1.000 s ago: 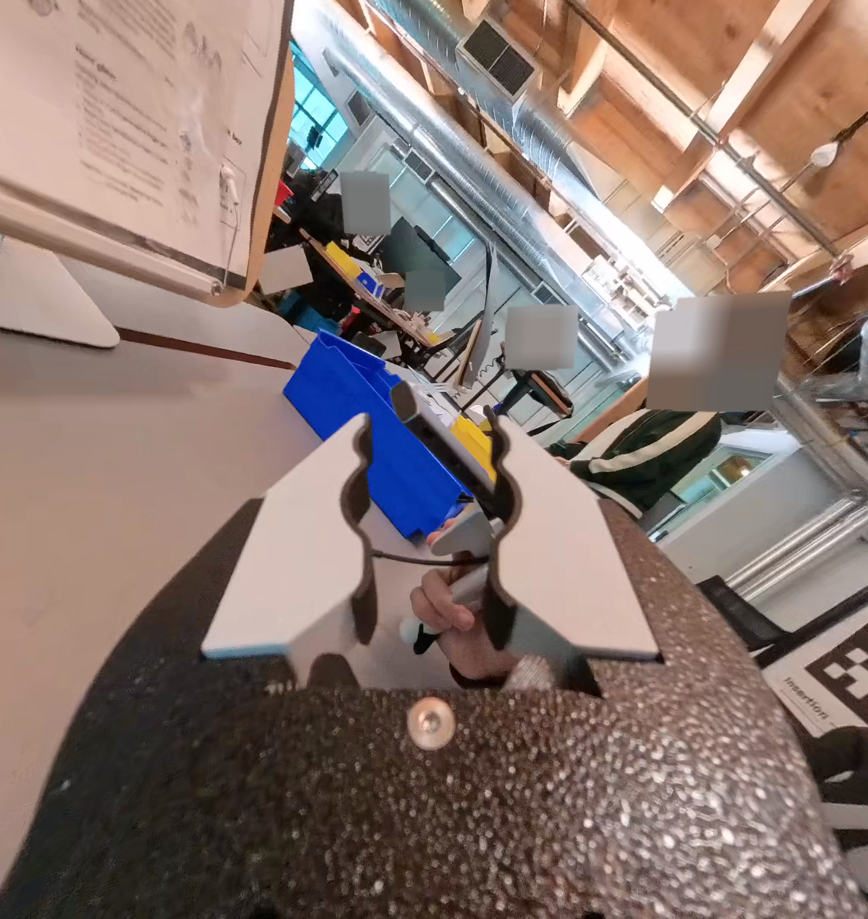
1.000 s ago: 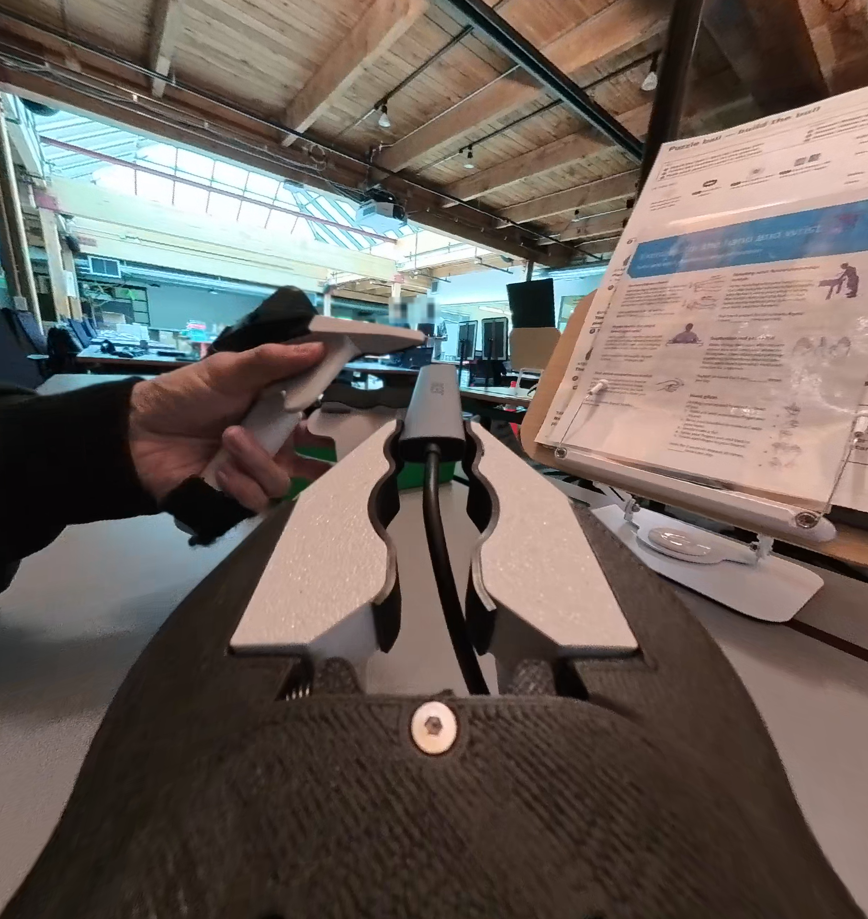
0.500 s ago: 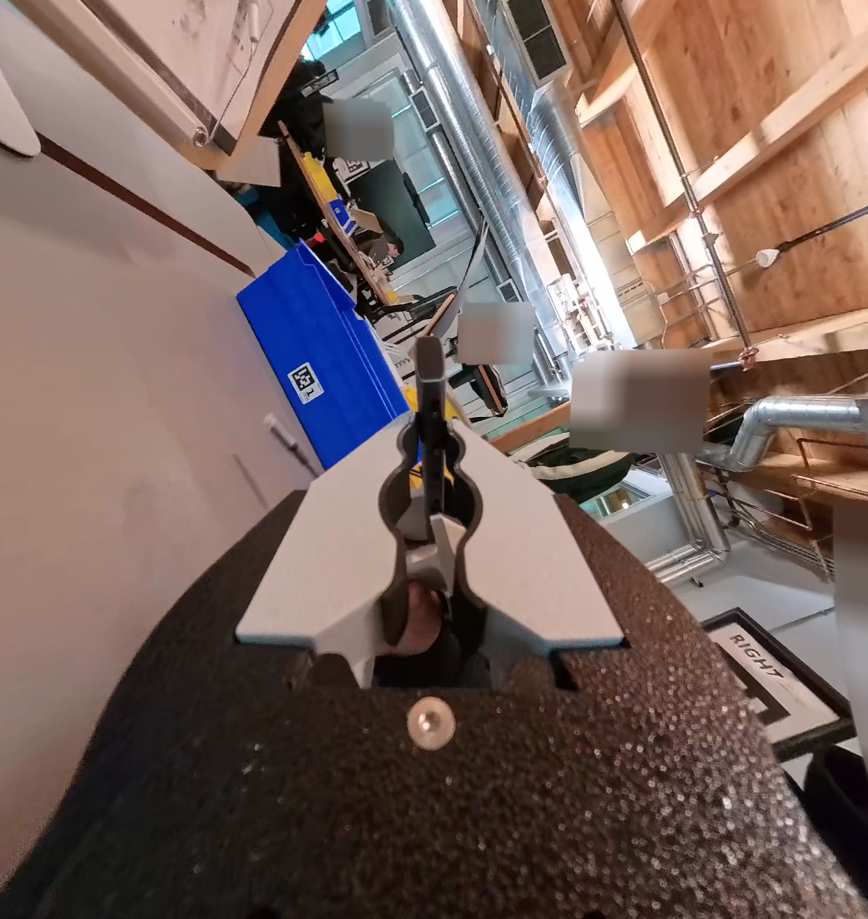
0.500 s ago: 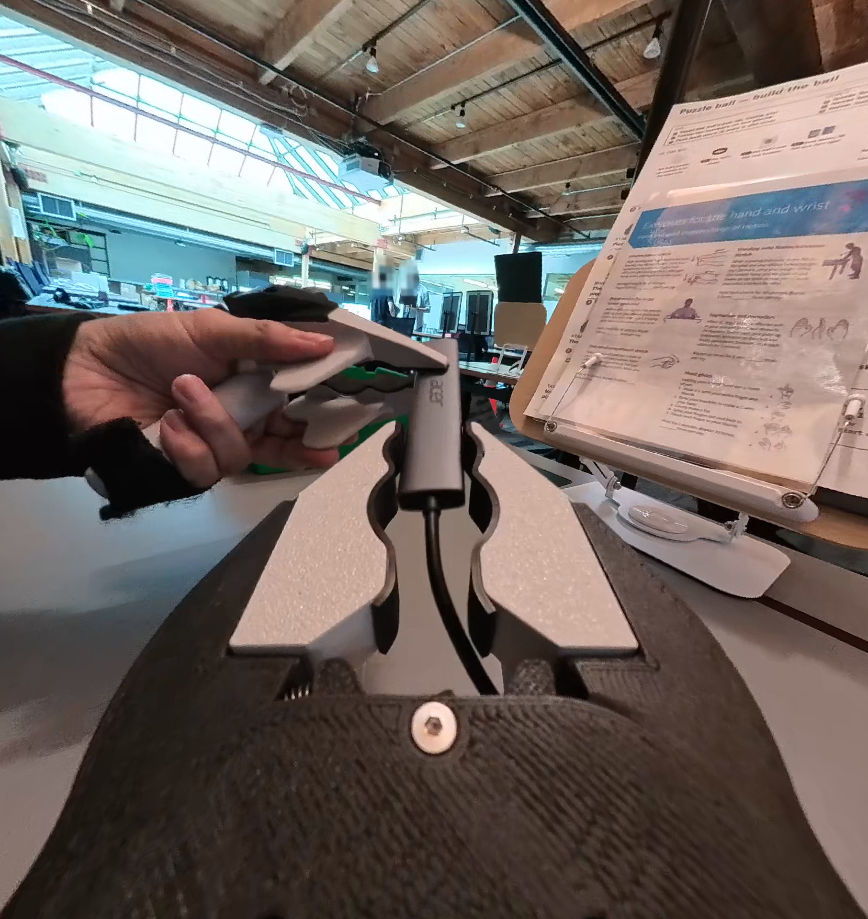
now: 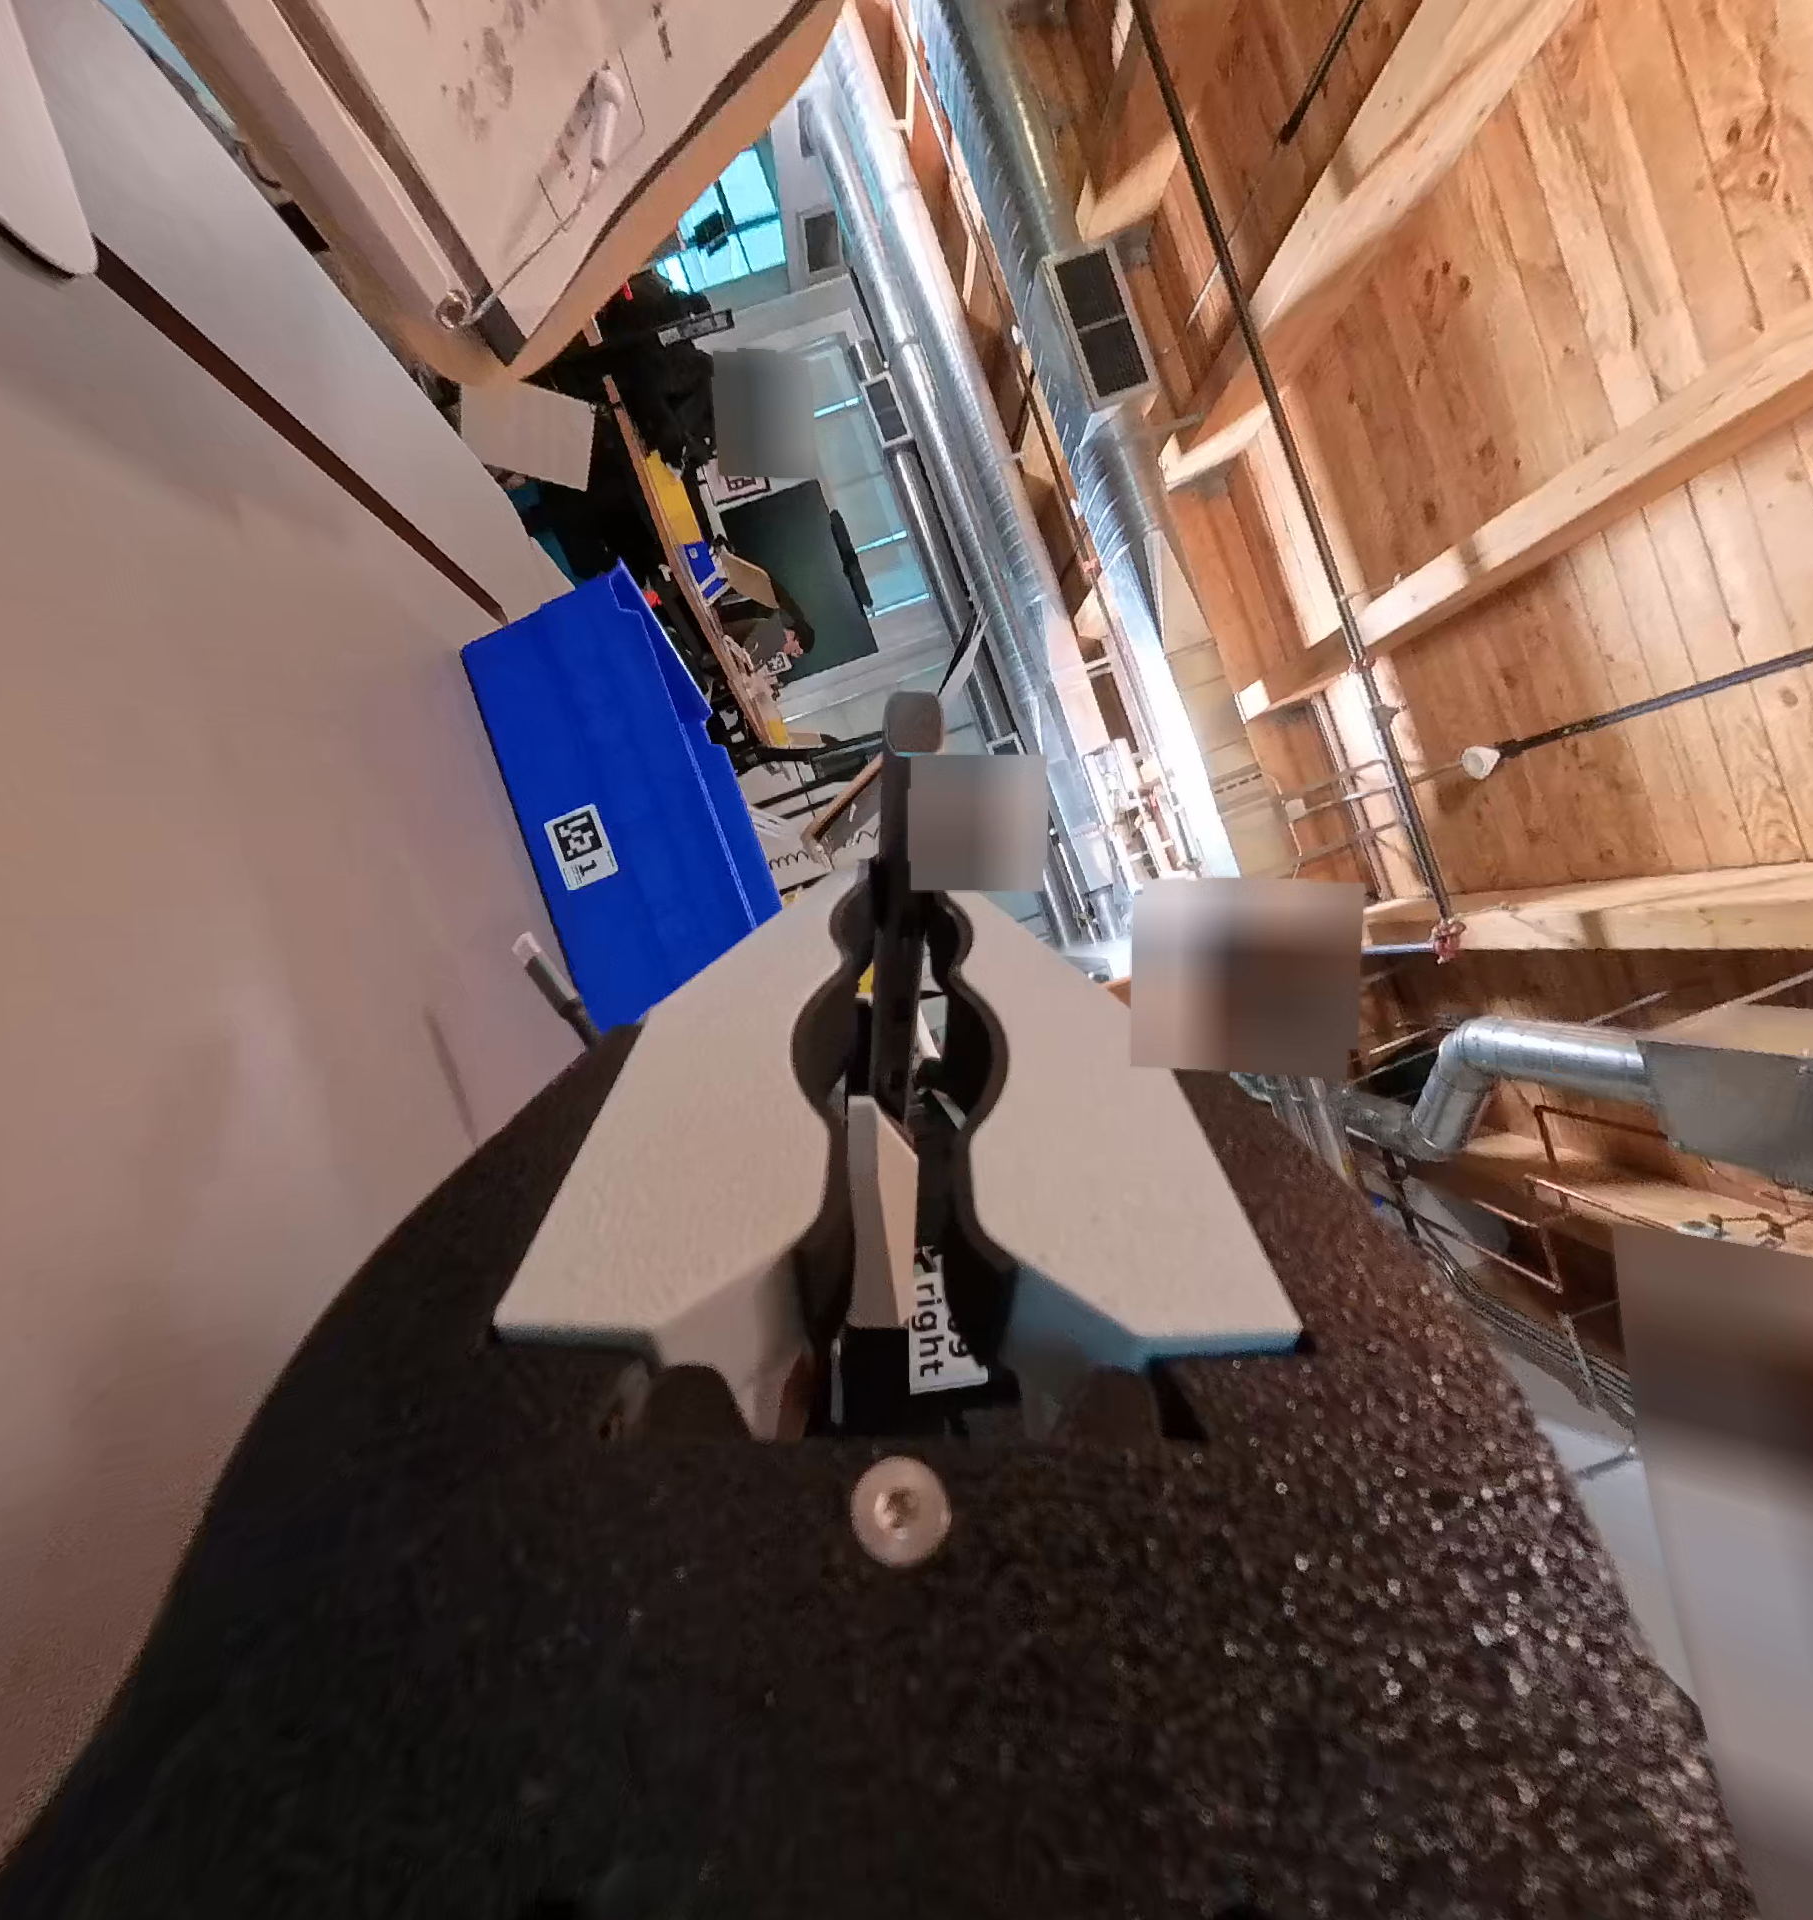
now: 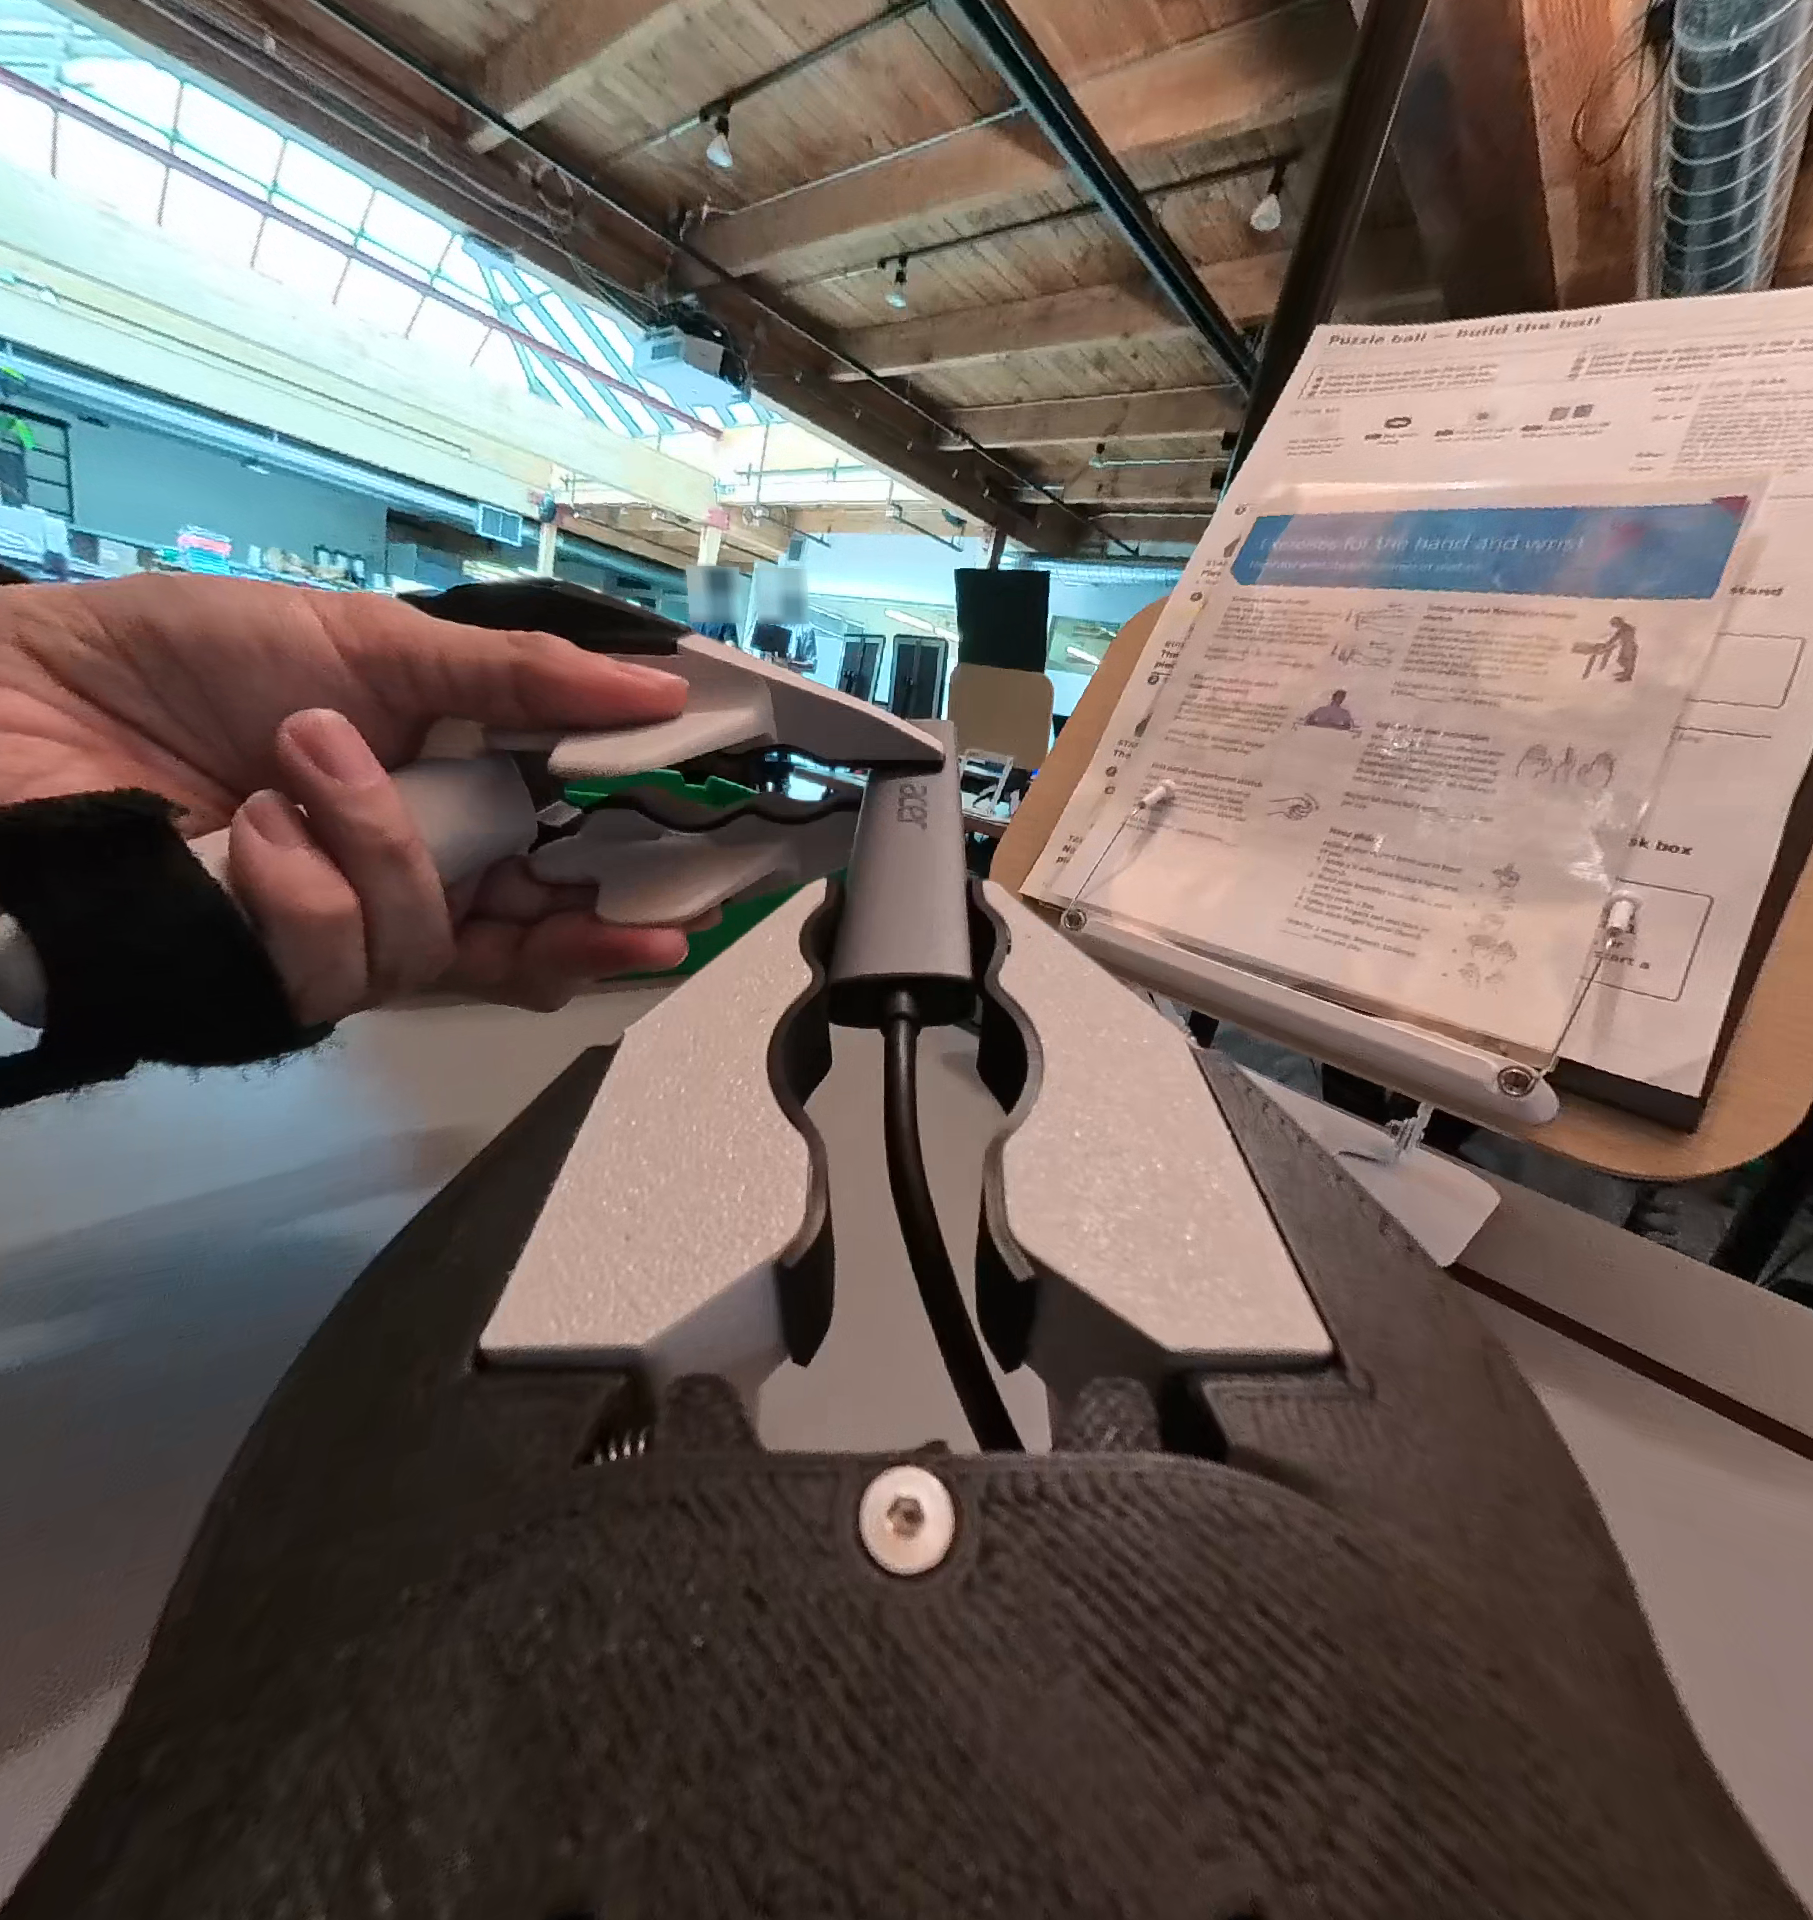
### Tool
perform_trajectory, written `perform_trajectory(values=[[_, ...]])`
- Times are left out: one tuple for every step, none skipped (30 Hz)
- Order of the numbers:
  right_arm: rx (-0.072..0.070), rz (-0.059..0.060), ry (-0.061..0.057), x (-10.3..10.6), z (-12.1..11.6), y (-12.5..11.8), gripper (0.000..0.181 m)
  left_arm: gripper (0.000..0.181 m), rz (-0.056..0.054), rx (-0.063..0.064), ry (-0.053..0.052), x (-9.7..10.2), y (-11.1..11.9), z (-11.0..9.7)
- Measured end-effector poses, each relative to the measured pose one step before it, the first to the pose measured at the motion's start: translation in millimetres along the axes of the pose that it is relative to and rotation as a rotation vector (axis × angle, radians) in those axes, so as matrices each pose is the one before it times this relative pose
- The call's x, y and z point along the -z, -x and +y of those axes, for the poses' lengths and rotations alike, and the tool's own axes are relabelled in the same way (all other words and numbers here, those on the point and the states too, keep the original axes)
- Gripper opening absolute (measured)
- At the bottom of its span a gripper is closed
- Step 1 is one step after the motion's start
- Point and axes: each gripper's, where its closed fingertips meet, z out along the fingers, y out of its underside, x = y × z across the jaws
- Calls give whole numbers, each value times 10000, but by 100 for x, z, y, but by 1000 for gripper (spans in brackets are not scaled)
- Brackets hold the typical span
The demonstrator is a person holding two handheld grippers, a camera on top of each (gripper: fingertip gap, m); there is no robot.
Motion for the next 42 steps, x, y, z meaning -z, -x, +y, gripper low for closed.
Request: perform_trajectory(values=[[23, 59, -43, 59, -60, -128, 22, 7, 16, -1, -58, -81, 0, 25], [37, 43, 87, 26, 49, -97, 22, 7, 6, 79, -53, -86, 39, 15], [-64, 44, 120, 40, -41, -120, 22, 7, -65, 1, -62, -80, 137, 5], [-178, -4, 73, 69, -134, -82, 21, 6, -39, -165, 61, -83, 54, 74], [-315, -94, 79, -22, 1, -18, 22, 7, -100, -252, 119, -41, 26, 20], [-620, -171, -10, -58, -11, -54, 22, 7, -193, -483, 92, 9, -15, -32], [-862, -170, -108, -5, -113, -172, 22, 9, -198, -795, 127, 35, -92, -58], [-852, -7, -123, 86, -58, -461, 22, 13, -270, -889, 5, 174, -3, -412], [-711, -30, -74, 138, 25, -510, 22, 25, -345, -686, -370, 463, 87, -1082], [-541, -8, -26, 162, 6, -507, 22, 28, -107, -601, -603, 672, -257, -1459], [-335, 14, -25, 148, -83, -448, 22, 28, -89, -683, -584, 751, -277, -1456], [-236, 3, -15, 126, -69, -348, 22, 28, -328, -824, -336, 720, 84, -1082], [-184, 48, -16, 94, -55, -332, 22, 28, -430, -1022, -39, 663, 263, -582], [-92, 93, -23, 57, -40, -298, 22, 28, -430, -1107, 147, 652, 297, -236], [-63, 5, 43, -1, 57, -127, 22, 28, -441, -1035, 234, 668, 351, -34], [27, 60, 57, -3, 87, -125, 22, 28, -438, -952, 277, 714, 406, 98], [127, 120, 39, 6, 88, -154, 22, 28, -427, -874, 281, 785, 517, 171], [159, 100, 79, -6, 158, -103, 22, 26, -477, -802, 257, 867, 735, 132], [163, 143, 80, 4, 179, -146, 22, 25, -575, -751, 202, 956, 1087, 42], [191, 161, 39, 7, 105, -161, 22, 23, -680, -704, 224, 992, 1534, 30], [206, 119, 44, 0, 74, -96, 22, 19, -750, -652, 309, 955, 2020, 78], [207, 117, 52, -8, 34, -128, 22, 18, -772, -568, 373, 825, 2421, 137], [169, 153, 48, 6, 4, -196, 22, 16, -675, -462, 464, 610, 2602, 304], [106, 109, 5, 8, -59, -177, 22, 16, -439, -371, 685, 348, 2454, 683], [34, -12, -2, 9, -85, -49, 22, 18, -174, -282, 908, 117, 2129, 1092], [15, 23, -37, 43, -139, -98, 22, 19, -58, -222, 999, -51, 1909, 1295], [40, 35, -14, 43, -101, -117, 22, 21, 39, -236, 910, -229, 1643, 1251], [59, -8, 37, 30, -54, -37, 22, 22, 236, -242, 748, -427, 1138, 1101], [61, 5, -16, 44, -118, -43, 22, 24, 407, -197, 703, -607, 689, 1084], [21, -20, -49, 52, -159, 27, 22, 26, 435, -134, 786, -814, 474, 1154], [-16, -70, 9, 15, -34, 90, 22, 28, 419, -216, 868, -953, 385, 1156], [10, -6, 9, -4, 38, 14, 22, 30, 110, -326, 858, -1046, 702, 1074], [12, -29, 45, -43, 157, 52, 22, 32, -299, -595, 649, -1059, 1175, 673], [-1, -102, 74, -68, 238, 162, 22, 34, -289, -1125, 435, -1059, 969, 362], [9, -103, 58, -60, 226, 192, 22, 36, -100, -1357, 355, -979, 475, 416], [45, -34, 55, -42, 213, 122, 22, 39, 24, -1220, 394, -915, 267, 571], [81, -51, 94, -43, 205, 165, 22, 44, 156, -888, 408, -859, 89, 586], [101, -91, 90, -39, 147, 220, 22, 44, 294, -534, 289, -784, -88, 356], [117, -10, 29, -25, 36, 100, 22, 44, 330, -491, 114, -709, -210, 47], [92, -3, 28, -24, 29, 76, 22, 43, 240, -646, 54, -695, -212, 39], [53, -75, 58, -72, 78, 135, 22, 43, 150, -719, 103, -681, -194, 188], [27, -15, 32, -44, 61, 39, 22, 42, 179, -677, 164, -652, -315, 206]])
